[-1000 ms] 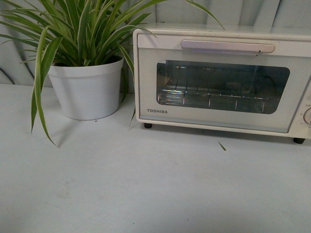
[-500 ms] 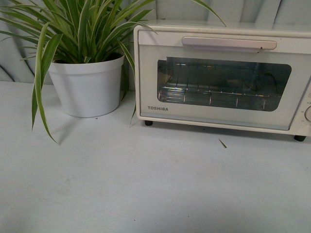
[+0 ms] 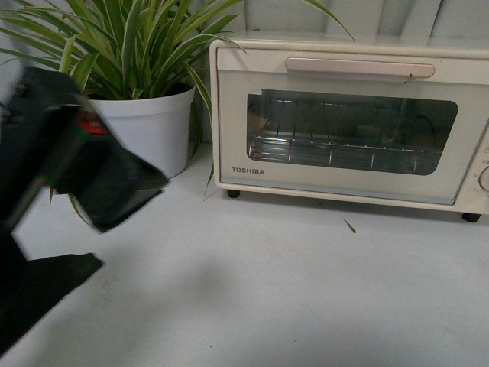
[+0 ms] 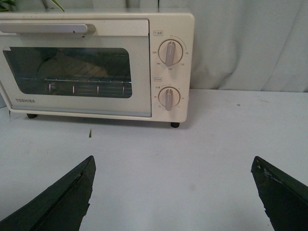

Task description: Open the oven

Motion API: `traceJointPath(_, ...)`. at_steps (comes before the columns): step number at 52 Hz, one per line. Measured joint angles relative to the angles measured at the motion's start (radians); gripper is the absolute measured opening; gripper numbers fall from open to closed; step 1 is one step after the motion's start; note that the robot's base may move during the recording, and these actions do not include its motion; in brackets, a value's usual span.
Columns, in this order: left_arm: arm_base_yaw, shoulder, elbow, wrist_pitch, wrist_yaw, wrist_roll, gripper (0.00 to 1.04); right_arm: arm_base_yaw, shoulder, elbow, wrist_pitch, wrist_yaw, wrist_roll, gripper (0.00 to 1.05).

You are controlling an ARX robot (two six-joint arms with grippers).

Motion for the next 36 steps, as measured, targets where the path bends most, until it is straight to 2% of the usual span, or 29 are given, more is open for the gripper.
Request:
traceJointPath(5,-0.035,0.179,0.089,0.056,0.011,-0.043,0.98,0.0,0.0,0.0,0.0,0.0,0.0,0.95)
traceJointPath(15,-0.051,0.37,0.194,0.084,0.031,-0.109,0.98,0.0,0.0,0.0,0.0,0.0,0.0,0.95)
traceJointPath(36,-0.092,0.539,0.313,0.099,0.033,-0.19,0.98,0.0,0.0,0.0,0.0,0.0,0.0,0.95)
